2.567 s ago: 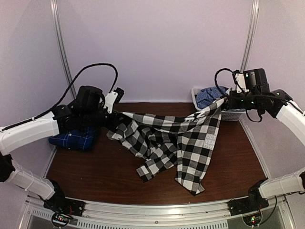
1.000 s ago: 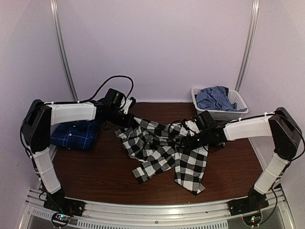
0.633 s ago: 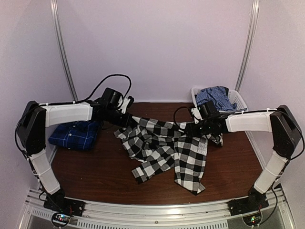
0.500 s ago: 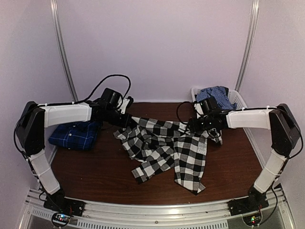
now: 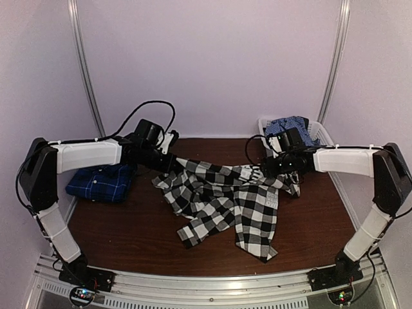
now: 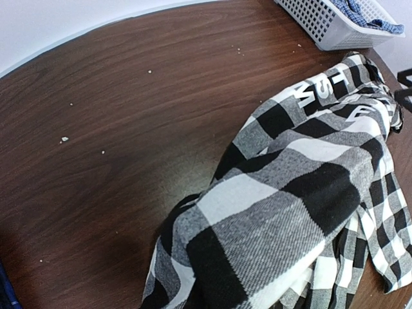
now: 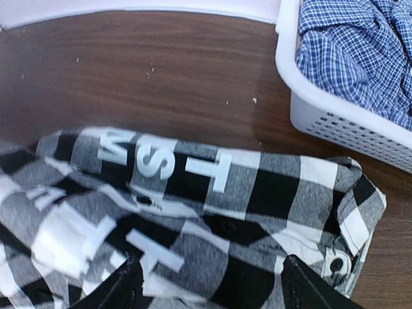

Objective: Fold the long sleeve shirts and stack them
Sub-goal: Adjust the crumpled shirt at the center of the board.

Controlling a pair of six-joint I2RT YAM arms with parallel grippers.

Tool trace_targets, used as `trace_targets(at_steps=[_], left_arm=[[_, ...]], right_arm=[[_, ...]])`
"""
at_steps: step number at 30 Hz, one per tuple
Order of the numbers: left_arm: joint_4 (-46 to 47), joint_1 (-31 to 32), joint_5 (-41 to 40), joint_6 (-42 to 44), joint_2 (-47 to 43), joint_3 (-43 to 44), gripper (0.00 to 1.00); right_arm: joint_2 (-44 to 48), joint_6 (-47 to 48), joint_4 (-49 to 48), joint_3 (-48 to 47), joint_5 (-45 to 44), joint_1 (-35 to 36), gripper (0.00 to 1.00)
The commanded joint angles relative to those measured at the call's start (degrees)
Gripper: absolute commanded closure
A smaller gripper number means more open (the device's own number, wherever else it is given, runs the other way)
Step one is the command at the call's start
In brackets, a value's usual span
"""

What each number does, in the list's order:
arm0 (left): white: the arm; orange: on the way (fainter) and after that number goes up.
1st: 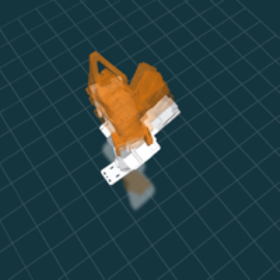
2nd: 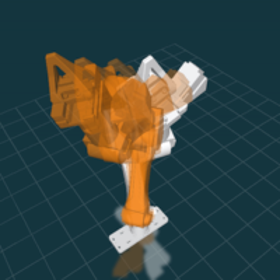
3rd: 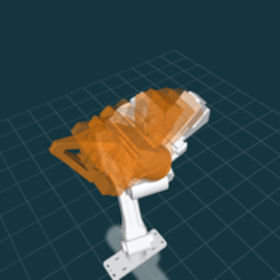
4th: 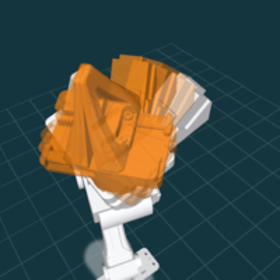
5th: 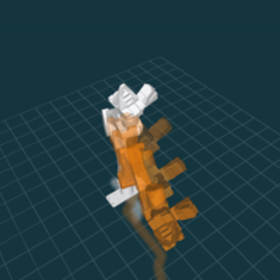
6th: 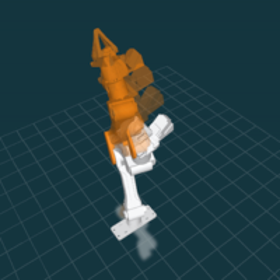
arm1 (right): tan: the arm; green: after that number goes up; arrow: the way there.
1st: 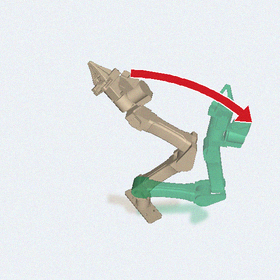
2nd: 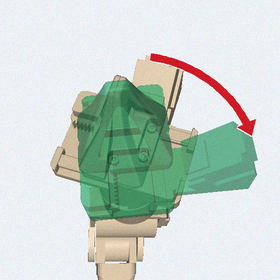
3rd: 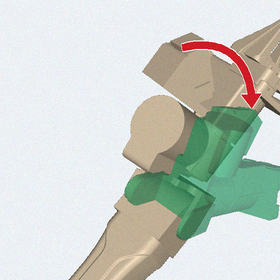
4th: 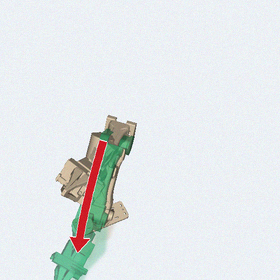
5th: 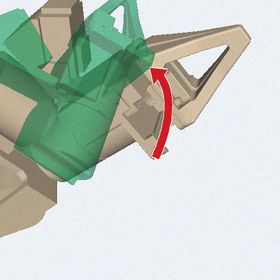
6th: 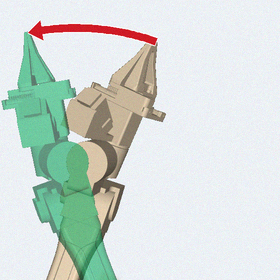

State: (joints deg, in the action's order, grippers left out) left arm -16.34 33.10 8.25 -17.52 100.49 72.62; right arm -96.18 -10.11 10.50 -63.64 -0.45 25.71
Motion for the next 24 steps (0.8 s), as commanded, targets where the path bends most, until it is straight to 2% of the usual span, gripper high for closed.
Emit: trace_targets(at_steps=[1,4,8,12,16,17,24], left_arm=[[1.91,-0.41,-0.91,0.33,-1.69,0.36,0.98],[1.62,-0.41,-0.95,0.42,-1.99,0.48,0.98],[1.43,-0.41,-0.75,0.55,-2.93,0.02,0.98],[1.32,-0.41,-0.51,0.51,-3.85,-0.29,0.98],[1.10,-0.41,-0.42,0.53,-4.58,-0.54,0.98],[1.11,-0.41,-0.34,0.55,-4.67,-0.63,0.98],[1.15,-0.41,-0.37,0.80,-5.00,-1.61,0.98]], right_arm=[[7.60,2.10,3.00,6.47,2.67,0.61,0.19],[9.28,2.13,4.48,8.89,-0.76,0.65,0.13],[7.24,1.78,6.15,8.39,-4.86,0.55,0.11],[2.64,1.91,5.84,6.57,-5.92,0.43,0.12],[-1.35,2.75,5.59,4.18,-5.03,0.23,0.20],[-1.92,2.95,5.20,3.88,-4.49,0.22,0.22],[-2.16,3.57,5.61,3.24,-4.51,0.26,0.67]])
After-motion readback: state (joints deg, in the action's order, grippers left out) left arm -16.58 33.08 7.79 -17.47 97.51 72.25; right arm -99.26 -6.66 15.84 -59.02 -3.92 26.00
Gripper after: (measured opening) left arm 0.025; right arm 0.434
